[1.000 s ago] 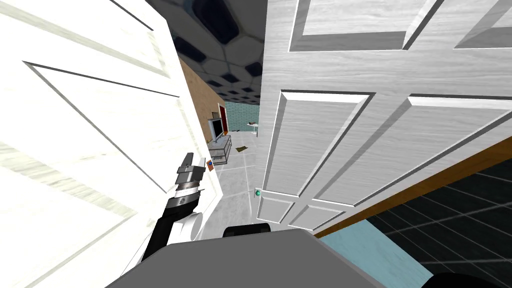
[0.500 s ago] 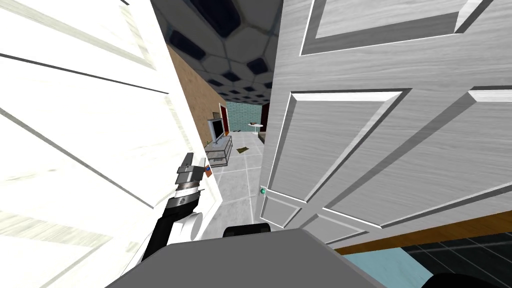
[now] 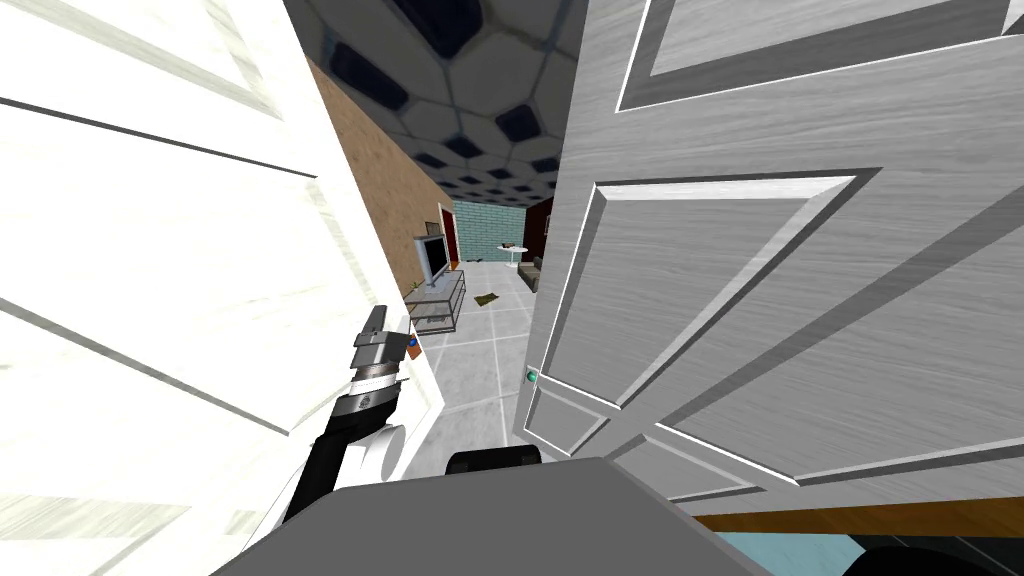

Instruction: Push the door open

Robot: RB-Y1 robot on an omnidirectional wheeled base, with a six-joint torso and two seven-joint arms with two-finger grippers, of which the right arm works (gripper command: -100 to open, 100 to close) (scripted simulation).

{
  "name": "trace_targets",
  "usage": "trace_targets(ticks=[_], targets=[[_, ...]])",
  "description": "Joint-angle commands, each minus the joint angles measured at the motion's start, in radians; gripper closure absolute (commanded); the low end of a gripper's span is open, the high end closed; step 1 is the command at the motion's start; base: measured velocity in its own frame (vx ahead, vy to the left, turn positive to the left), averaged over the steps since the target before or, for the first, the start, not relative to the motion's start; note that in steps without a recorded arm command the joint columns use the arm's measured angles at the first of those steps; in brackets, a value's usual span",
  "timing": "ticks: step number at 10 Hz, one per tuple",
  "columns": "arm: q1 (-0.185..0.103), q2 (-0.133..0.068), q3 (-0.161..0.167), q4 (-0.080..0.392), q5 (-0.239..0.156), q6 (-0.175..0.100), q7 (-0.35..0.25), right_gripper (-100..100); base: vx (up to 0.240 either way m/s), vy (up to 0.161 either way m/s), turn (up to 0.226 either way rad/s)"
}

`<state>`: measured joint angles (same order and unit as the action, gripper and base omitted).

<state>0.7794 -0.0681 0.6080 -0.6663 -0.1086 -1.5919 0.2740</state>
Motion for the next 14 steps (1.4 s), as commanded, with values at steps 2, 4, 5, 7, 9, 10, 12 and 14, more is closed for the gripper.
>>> trace_targets(ticks=[2,4,5,7,9,10,12,14], targets=[[0.0,0.0,0.0,-0.001,0.0,0.0,0.0,100,-0.023,-0.003,0.001],[0.0,0.0,0.0,-0.001,0.0,0.0,0.0,100,-0.004,0.0,0.0],[0.003,0.0,-0.015,-0.011,-0.024,0.004,-0.002,-100,0.101,0.041,-0.219],[0.005,0.003,-0.027,-0.02,-0.043,0.006,-0.004,-100,0.159,0.068,-0.115],[0.008,0.011,-0.046,-0.034,-0.073,0.008,-0.008,-100,0.181,0.067,-0.194],[0.009,0.017,-0.056,-0.042,-0.09,0.008,-0.009,-100,0.191,0.086,-0.152],[0.013,0.034,-0.077,-0.057,-0.122,0.005,-0.013,-100,0.179,0.096,-0.199],[0.016,0.056,-0.096,-0.071,-0.153,0.001,-0.016,-100,0.166,0.114,-0.169]])
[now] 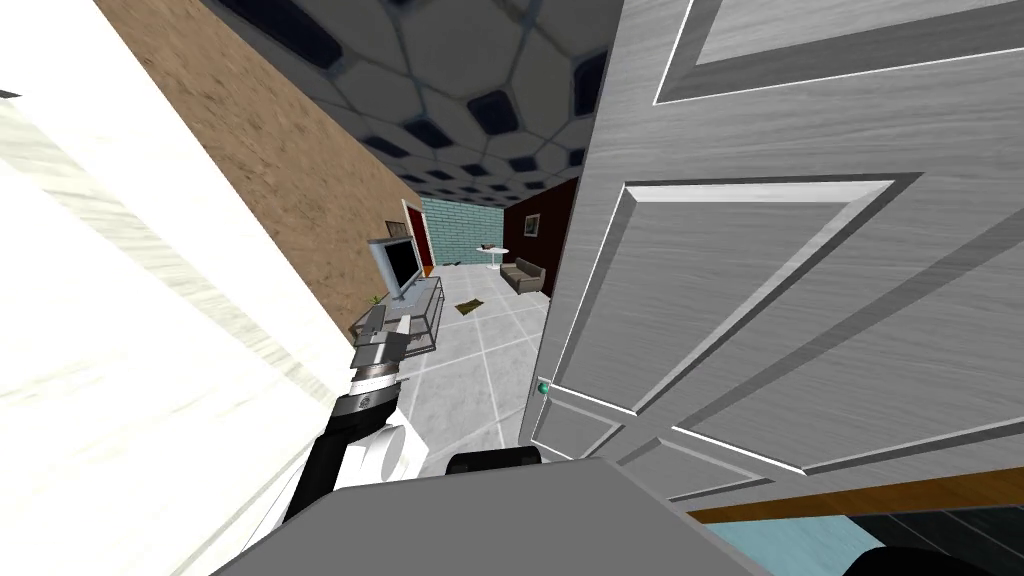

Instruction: Push the door open

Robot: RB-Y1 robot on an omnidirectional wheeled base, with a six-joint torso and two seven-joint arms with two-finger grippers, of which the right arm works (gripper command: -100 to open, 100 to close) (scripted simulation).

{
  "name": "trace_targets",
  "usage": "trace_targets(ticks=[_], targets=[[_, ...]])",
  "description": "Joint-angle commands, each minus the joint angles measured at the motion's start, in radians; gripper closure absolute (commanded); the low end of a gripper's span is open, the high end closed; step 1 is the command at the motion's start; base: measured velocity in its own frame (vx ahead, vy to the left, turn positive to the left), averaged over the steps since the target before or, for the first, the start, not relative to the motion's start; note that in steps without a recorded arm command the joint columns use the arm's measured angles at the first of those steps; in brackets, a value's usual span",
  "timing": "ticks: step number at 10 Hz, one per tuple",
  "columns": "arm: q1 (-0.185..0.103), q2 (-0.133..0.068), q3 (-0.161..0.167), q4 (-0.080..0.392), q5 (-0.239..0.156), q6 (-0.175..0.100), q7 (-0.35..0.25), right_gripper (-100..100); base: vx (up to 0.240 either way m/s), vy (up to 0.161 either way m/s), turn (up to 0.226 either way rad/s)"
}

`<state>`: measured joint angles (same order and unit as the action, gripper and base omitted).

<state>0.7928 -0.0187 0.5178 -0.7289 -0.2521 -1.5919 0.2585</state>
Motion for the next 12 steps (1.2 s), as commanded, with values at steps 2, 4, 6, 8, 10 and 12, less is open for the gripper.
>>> trace_targets(ticks=[2,4,6,8,10,12], targets=[[0.006,0.034,-0.024,-0.022,-0.038,-0.006,-0.003,-100,0.186,0.109,-0.17],[0.005,0.042,-0.026,-0.022,-0.042,-0.008,-0.003,-100,0.131,0.052,-0.099],[0.009,0.011,-0.028,-0.035,-0.046,0.004,-0.003,-100,0.162,-0.018,-0.022],[0.013,-0.004,-0.028,-0.044,-0.047,0.012,-0.004,-100,0.233,-0.059,0.021],[0.017,-0.016,-0.029,-0.058,-0.049,0.021,-0.004,-100,0.236,-0.042,0.017],[0.022,-0.018,-0.029,-0.071,-0.051,0.028,-0.004,-100,0.203,-0.032,-0.012]])
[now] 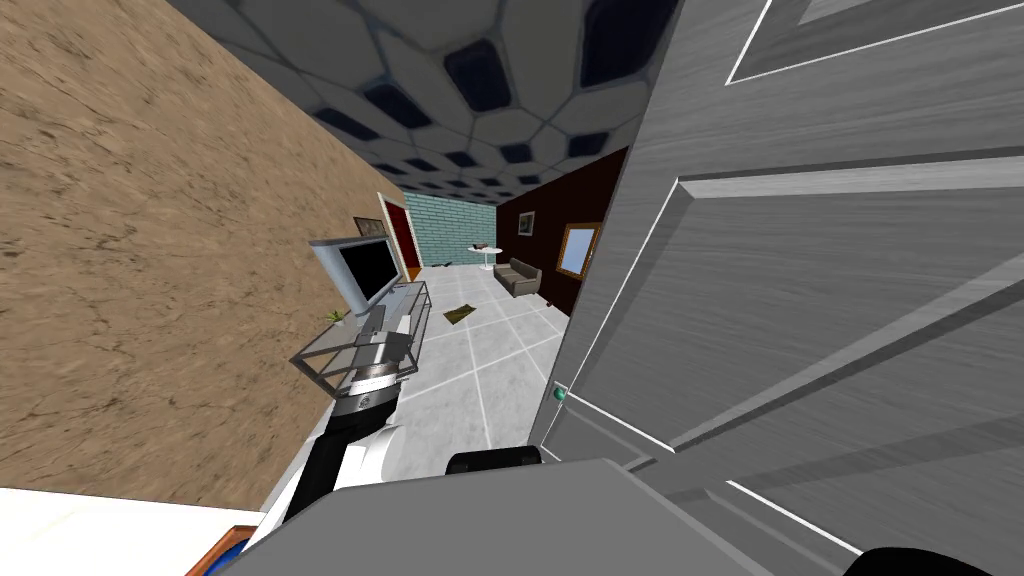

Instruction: Push the door open

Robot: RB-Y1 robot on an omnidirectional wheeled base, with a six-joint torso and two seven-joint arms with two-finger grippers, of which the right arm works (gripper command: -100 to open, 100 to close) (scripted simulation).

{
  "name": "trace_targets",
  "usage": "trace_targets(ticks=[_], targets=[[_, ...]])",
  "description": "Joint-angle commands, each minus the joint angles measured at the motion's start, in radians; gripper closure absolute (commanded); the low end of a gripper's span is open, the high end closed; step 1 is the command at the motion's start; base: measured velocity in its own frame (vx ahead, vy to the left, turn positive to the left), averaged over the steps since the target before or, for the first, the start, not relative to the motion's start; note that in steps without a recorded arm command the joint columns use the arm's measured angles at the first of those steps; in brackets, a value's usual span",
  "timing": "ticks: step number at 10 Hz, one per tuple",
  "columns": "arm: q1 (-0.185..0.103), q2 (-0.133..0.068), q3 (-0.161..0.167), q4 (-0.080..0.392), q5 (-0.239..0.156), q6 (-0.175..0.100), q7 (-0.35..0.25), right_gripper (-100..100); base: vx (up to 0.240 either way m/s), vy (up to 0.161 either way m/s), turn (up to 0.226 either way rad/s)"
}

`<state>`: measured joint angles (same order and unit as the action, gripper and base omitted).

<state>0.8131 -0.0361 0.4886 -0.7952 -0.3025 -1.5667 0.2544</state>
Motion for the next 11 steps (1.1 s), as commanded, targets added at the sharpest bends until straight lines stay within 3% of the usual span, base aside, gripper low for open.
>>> trace_targets(ticks=[1,5,6,7,11], targets=[[0.004,0.002,0.0,-0.01,-0.002,0.005,0.0,-100,0.231,-0.068,-0.007],[0.01,0.024,-0.001,-0.029,-0.004,0.012,-0.001,-100,0.208,-0.032,0.015],[0.01,0.02,-0.001,-0.026,-0.004,0.011,-0.001,-100,0.087,0.0,0.001],[0.01,0.02,-0.001,-0.026,-0.004,0.011,-0.001,100,-0.011,0.0,-0.001],[0.01,0.02,-0.001,-0.026,-0.004,0.011,-0.001,100,-0.023,0.0,0.0]])
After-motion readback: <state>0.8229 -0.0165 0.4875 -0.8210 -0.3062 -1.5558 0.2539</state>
